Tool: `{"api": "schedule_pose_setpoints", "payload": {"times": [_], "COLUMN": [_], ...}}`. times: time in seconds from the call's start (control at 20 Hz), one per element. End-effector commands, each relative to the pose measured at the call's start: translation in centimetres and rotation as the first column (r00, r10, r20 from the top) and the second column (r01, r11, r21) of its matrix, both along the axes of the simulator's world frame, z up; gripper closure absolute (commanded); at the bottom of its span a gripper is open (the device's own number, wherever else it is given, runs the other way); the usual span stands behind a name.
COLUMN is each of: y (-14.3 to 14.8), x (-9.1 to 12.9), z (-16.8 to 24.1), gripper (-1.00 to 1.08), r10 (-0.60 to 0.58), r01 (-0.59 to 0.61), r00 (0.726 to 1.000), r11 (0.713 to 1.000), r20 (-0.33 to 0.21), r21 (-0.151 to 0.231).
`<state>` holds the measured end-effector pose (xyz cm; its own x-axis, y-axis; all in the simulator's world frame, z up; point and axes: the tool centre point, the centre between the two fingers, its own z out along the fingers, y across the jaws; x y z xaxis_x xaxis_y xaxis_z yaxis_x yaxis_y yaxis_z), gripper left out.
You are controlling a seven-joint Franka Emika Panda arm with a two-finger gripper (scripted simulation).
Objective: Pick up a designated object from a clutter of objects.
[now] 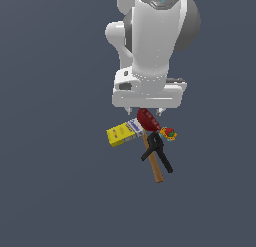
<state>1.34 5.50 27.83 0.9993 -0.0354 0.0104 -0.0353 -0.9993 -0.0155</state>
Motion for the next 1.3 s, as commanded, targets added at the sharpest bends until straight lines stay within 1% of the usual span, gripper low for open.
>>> {"api": "schedule_pose_setpoints", "payload": {"times": [0.0, 0.3, 0.5, 0.7, 0.95, 1.25], "y": [1.5, 6.2, 9.6, 12.2, 14.4, 15.7], "x": [-0.1, -1.1, -2.4, -3.8, -5.4, -6.6], "z": [-1.6, -6.7, -10.4, -13.4, -16.1, -17.7], "gripper": [-0.92, -0.92, -0.92, -0.92, -0.92, -0.92], "r10": [-0.015, -0.065, -0.103, -0.135, -0.162, -0.18], "r01": [0.015, 0.065, 0.103, 0.134, 0.162, 0.18], "r00": [1.0, 0.998, 0.995, 0.991, 0.987, 0.984], "r11": [1.0, 0.998, 0.995, 0.991, 0.987, 0.984], "r20": [-0.002, -0.007, -0.009, -0.01, -0.011, -0.011], "r21": [0.0, -0.003, -0.006, -0.01, -0.013, -0.015]}}
